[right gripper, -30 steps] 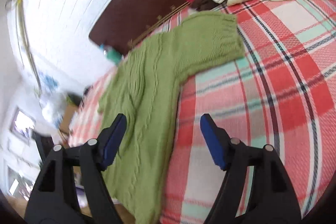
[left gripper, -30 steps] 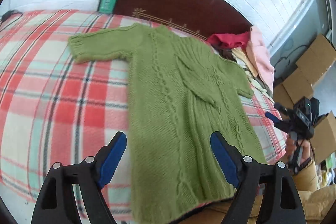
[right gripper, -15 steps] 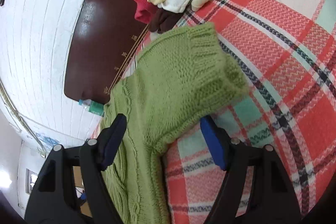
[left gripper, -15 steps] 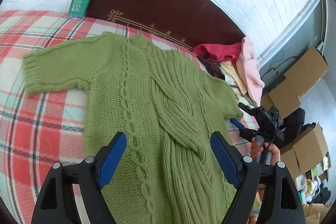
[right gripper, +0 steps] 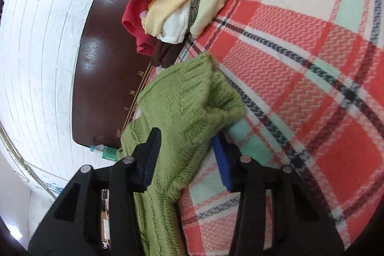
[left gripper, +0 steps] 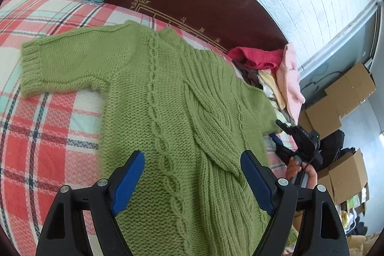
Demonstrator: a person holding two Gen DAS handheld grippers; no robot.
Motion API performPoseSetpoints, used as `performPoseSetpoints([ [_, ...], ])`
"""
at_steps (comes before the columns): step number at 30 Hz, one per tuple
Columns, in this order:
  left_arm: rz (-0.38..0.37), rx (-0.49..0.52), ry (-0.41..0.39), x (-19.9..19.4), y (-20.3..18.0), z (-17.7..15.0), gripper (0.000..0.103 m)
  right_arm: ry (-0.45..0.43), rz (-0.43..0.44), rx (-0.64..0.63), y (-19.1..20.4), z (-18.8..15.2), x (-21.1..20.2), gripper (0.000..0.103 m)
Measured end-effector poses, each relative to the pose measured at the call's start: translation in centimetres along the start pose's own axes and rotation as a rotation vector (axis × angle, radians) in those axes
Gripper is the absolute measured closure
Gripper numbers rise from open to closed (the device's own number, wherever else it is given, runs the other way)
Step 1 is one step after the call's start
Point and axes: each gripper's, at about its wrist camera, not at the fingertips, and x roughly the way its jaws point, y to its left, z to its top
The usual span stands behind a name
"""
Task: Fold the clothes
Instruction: 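Grasp the sweater sleeve cuff with the right gripper, then lift the sleeve with the right gripper and fold it across the body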
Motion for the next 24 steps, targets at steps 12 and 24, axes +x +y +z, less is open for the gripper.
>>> performPoseSetpoints([
  [12, -0.008, -0.001, 0.032, 0.9, 0.4, -0.2, 0.019, 0.011, -0.078, -0.170, 3.2, 1.0, 2.0, 0.083],
  [24, -0.025, -0.001, 0.022, 0.1, 0.8, -0.3, 0.019, -0.021, -0.324, -0.928, 18.4, -6.3, 3.0, 0.083],
])
